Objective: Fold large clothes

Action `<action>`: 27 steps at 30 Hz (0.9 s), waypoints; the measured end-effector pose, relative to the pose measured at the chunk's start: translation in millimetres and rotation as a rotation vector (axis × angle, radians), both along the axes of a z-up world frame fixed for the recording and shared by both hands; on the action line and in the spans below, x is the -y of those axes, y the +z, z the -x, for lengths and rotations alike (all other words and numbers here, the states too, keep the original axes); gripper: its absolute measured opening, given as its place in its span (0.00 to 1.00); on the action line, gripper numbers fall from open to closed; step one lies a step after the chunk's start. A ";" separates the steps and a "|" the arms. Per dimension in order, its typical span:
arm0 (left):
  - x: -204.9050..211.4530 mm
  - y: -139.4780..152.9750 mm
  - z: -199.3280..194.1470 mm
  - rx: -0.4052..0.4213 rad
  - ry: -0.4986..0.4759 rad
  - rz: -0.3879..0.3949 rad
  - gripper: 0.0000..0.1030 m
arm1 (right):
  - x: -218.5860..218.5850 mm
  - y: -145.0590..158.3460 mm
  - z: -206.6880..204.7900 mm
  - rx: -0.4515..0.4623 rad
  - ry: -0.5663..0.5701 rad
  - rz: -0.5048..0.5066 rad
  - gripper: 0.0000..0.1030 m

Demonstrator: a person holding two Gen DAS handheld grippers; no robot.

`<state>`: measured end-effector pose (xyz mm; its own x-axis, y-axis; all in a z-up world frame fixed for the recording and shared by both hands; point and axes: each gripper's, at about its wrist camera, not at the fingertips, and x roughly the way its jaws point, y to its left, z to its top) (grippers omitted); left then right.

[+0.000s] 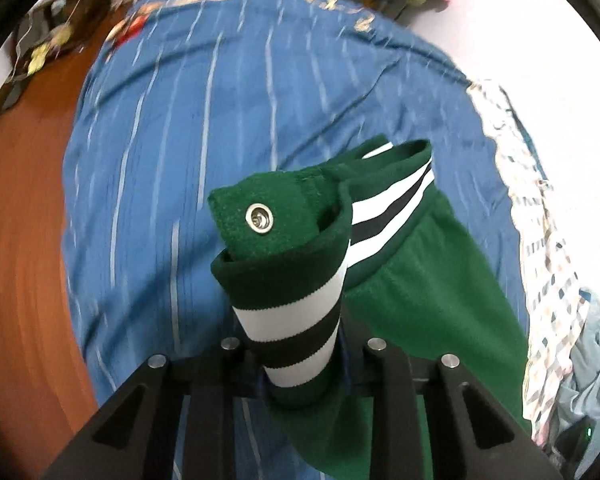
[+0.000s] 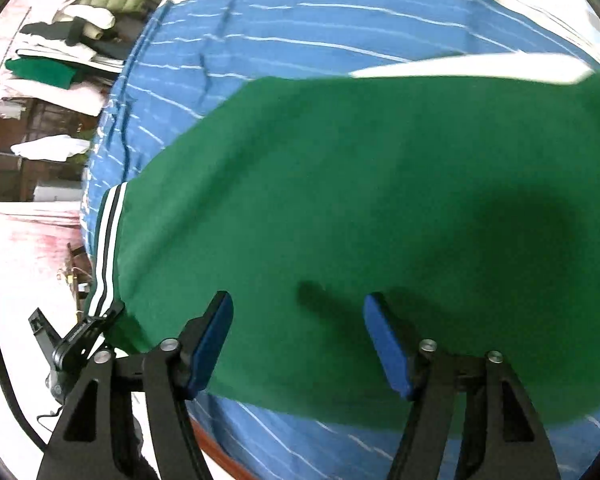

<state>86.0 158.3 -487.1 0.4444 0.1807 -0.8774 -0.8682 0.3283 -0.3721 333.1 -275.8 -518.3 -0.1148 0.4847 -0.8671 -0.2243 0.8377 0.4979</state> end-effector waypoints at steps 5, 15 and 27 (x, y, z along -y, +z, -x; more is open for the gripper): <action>-27.9 -41.3 -7.9 0.006 -0.036 0.105 0.38 | -42.6 -53.6 -20.2 -0.049 0.004 0.126 0.48; -21.1 -54.6 -25.7 0.075 -0.024 0.040 0.51 | -45.0 -16.9 -23.1 -0.118 0.075 0.138 0.48; -3.5 31.0 -50.5 0.103 -0.102 -0.208 0.22 | -33.2 -43.9 -14.3 -0.182 0.055 0.226 0.32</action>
<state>136.5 161.7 -456.1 0.5549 0.3021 -0.7751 -0.7877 0.4905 -0.3728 347.4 -242.6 -562.2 -0.2988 0.2701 -0.9153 -0.1966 0.9211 0.3360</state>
